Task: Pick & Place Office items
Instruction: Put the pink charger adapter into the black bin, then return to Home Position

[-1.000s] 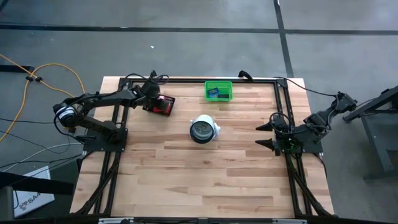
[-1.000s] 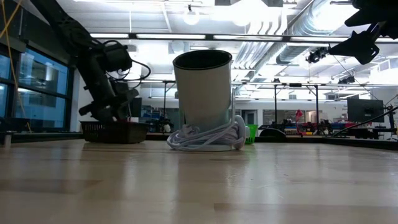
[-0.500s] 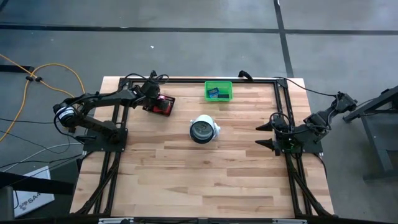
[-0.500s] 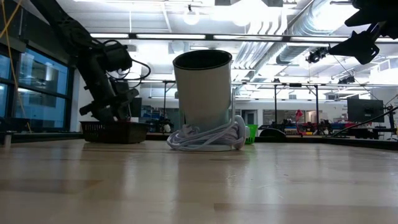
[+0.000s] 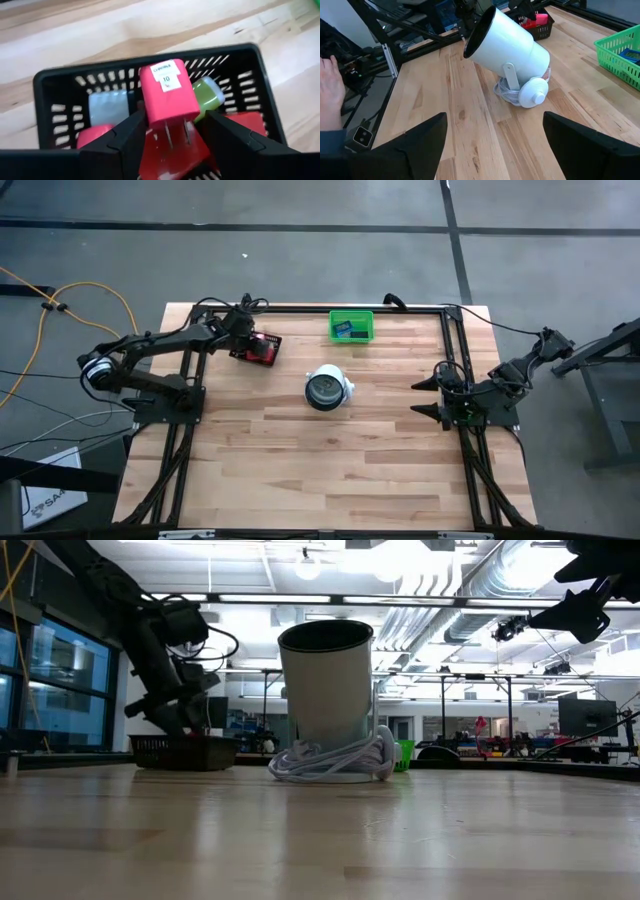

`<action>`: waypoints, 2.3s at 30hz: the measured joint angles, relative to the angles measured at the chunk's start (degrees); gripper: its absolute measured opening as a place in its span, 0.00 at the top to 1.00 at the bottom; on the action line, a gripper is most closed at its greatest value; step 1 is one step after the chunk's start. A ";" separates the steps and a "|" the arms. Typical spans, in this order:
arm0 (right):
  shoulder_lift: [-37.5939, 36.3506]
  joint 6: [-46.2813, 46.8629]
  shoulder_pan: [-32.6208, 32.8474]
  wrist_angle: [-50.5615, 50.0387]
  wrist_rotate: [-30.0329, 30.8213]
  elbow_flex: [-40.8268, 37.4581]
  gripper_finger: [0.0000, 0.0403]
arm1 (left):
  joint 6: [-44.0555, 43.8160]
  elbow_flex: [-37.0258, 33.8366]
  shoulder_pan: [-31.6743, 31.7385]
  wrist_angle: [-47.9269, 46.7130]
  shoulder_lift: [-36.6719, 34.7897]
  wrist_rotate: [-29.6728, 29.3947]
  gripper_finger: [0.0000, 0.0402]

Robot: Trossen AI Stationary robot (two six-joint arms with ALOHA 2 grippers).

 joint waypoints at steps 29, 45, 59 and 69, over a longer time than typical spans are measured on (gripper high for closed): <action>0.00 0.00 0.00 0.01 0.02 0.00 0.21 | 1.38 0.00 0.37 -1.75 -8.15 0.62 0.51; 0.02 0.00 0.00 0.01 0.02 0.00 0.21 | 18.70 0.00 -3.90 1.64 -18.00 3.64 0.51; 0.01 0.00 0.00 0.00 0.02 0.00 0.21 | 22.53 0.00 -7.35 3.37 -18.19 13.82 0.51; 0.00 0.00 0.00 0.00 0.00 0.01 0.21 | 20.61 0.00 -12.84 3.98 -18.17 14.55 0.51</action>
